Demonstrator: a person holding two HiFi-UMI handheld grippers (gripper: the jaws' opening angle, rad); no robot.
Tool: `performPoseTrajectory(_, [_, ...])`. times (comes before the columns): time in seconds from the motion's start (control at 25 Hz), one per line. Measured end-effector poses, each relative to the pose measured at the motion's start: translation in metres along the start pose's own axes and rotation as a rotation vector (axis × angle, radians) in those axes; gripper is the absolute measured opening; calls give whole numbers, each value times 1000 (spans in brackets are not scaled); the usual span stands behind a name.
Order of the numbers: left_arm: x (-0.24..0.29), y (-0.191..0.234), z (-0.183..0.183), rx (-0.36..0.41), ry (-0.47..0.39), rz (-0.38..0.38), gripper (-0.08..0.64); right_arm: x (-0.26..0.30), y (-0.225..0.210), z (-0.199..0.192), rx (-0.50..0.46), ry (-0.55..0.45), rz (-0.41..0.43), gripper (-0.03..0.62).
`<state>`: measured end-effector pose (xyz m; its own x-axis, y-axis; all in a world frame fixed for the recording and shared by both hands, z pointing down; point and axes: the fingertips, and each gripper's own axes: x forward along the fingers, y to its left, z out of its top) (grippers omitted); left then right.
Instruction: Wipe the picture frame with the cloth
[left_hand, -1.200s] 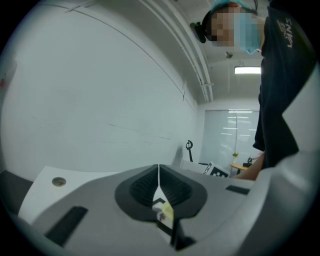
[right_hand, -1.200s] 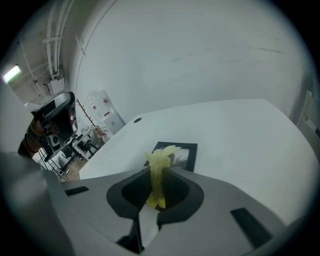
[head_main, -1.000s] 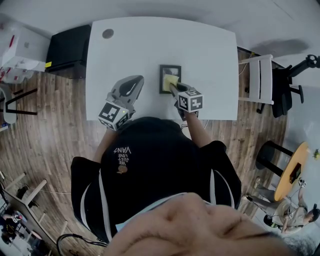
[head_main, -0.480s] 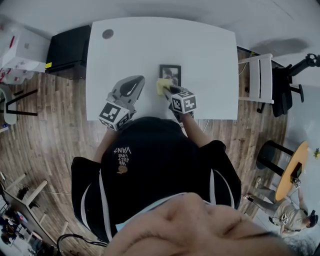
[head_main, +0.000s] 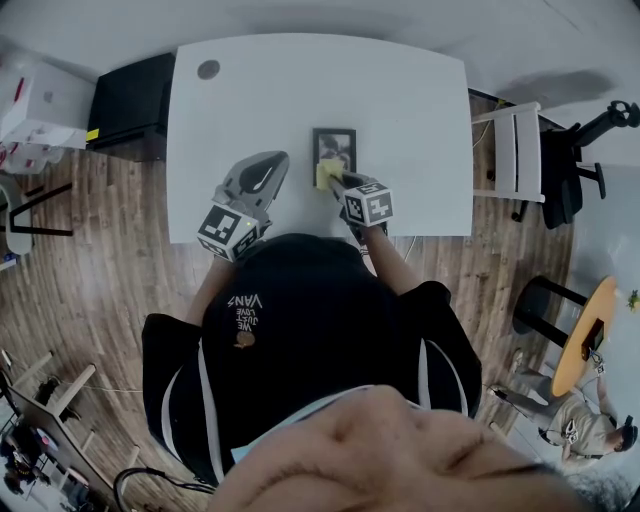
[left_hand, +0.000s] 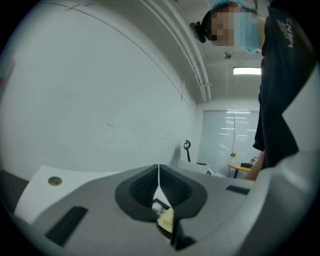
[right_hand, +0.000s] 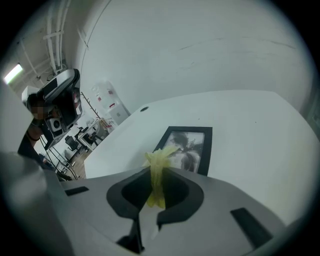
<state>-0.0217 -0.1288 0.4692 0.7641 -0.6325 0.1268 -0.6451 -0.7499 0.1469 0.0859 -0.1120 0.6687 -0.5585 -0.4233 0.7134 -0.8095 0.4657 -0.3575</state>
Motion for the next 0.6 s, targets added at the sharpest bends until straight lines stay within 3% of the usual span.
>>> performPoseTrajectory(0.6, [13, -11, -1, -2, -1, -21, 17, -31, -49, -12, 40, -14, -92, 43])
